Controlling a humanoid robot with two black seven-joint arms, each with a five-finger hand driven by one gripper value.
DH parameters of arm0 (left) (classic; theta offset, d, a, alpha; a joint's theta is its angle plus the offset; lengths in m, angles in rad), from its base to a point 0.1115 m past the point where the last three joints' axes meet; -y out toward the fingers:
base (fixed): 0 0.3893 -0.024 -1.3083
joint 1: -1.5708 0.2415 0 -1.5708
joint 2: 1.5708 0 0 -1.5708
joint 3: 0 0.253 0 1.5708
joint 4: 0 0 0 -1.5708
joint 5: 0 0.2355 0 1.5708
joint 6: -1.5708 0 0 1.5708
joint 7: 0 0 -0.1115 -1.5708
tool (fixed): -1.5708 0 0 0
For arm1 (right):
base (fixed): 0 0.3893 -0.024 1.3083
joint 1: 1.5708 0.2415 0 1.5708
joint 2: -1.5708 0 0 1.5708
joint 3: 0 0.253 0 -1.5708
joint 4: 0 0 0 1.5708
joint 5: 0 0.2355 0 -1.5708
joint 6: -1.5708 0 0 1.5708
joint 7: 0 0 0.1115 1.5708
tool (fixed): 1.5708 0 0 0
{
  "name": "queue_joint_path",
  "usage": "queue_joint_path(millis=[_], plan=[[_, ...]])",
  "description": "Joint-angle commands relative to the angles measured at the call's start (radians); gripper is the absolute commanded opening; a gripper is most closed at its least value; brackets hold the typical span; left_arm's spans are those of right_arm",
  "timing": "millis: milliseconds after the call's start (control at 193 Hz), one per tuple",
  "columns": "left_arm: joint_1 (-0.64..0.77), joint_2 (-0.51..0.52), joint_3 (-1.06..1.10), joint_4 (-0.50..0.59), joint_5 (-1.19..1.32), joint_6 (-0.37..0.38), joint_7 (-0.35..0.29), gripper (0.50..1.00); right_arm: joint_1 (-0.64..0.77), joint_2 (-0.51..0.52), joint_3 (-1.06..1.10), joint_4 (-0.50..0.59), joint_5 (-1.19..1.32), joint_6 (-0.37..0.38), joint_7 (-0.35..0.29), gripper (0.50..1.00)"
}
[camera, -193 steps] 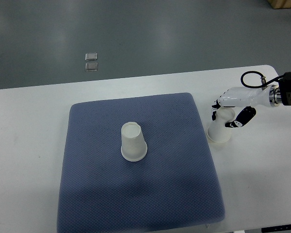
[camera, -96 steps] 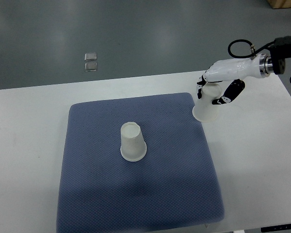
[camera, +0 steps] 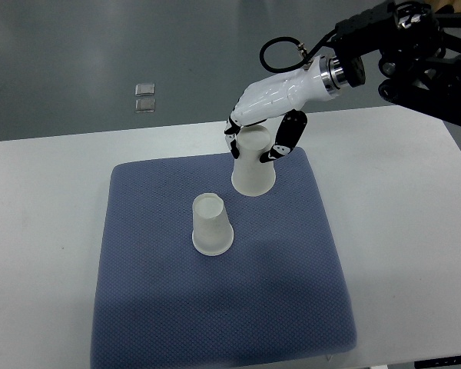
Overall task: Stack paper cups
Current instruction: 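Lift the cup and carry it over the cup on the pad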
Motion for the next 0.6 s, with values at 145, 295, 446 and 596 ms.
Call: queue_joint_path(millis=[145, 295, 446, 596], plan=[[0.0, 0.0, 0.0, 0.0, -0.001, 0.0, 0.0, 1.0, 0.047, 0.004, 0.004, 0.049, 0.039, 0.032, 0.002, 0.625], [0.0, 0.0, 0.0, 0.0, 0.0, 0.0, 0.0, 1.0, 0.043, 0.007, 0.004, 0.061, 0.061, 0.029, 0.002, 0.625], [0.0, 0.0, 0.0, 0.0, 0.0, 0.0, 0.0, 1.0, 0.036, 0.036, 0.006, 0.058, 0.064, 0.018, 0.001, 0.625], [0.0, 0.0, 0.0, 0.002, 0.0, 0.0, 0.0, 1.0, 0.033, 0.057, 0.006, 0.053, 0.064, 0.011, -0.002, 0.625]])
